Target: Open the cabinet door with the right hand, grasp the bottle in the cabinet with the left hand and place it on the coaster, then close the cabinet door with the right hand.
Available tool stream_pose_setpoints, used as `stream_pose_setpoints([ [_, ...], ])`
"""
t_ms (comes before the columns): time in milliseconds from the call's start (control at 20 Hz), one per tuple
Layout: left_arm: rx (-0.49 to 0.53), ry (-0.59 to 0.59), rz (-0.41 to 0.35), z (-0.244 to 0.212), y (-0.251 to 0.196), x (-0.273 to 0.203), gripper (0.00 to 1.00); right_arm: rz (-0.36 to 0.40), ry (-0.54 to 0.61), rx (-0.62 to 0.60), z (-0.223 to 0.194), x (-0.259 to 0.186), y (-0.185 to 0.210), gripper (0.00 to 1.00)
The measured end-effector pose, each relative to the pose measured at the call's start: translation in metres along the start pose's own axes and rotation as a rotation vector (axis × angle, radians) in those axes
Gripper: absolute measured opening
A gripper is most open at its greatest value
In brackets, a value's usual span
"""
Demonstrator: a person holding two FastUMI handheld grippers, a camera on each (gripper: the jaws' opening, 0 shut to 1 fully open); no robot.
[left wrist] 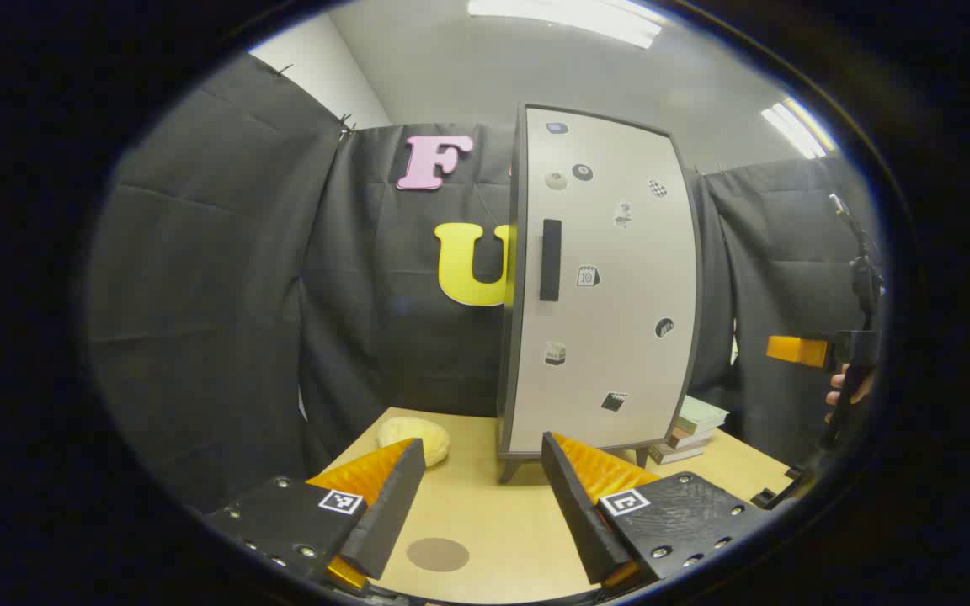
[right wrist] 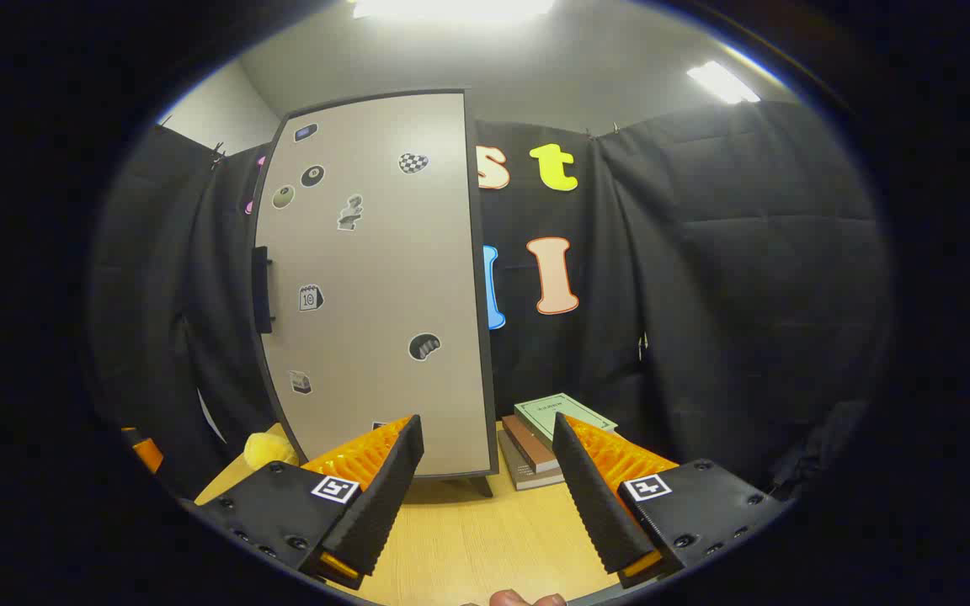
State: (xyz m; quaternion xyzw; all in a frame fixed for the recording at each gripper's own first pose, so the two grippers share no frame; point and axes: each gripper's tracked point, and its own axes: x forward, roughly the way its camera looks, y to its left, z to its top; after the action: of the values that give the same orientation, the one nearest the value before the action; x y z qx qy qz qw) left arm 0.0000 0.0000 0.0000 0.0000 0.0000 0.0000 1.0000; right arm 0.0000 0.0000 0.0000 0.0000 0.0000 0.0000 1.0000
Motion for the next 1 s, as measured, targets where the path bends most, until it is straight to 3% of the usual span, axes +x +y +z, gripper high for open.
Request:
stream_pose_setpoints([
  [100, -0.012, -0.002, 0.002, 0.000, 0.000, -0.001, 0.84, 0.002, 0.000, -0.005, 0.000, -0.002, -0.001, 0.98],
  [650, 0.009, 0.002, 0.016, -0.011, 0.000, -0.012, 0.86, 0.048, 0.004, -0.020, 0.003, 0.002, 0.015, 0.98],
  [1000, 0.002, 0.006, 0.032, -0.018, 0.008, -0.012, 0.86, 0.115, -0.026, -0.029, 0.034, 0.020, 0.046, 0.98],
])
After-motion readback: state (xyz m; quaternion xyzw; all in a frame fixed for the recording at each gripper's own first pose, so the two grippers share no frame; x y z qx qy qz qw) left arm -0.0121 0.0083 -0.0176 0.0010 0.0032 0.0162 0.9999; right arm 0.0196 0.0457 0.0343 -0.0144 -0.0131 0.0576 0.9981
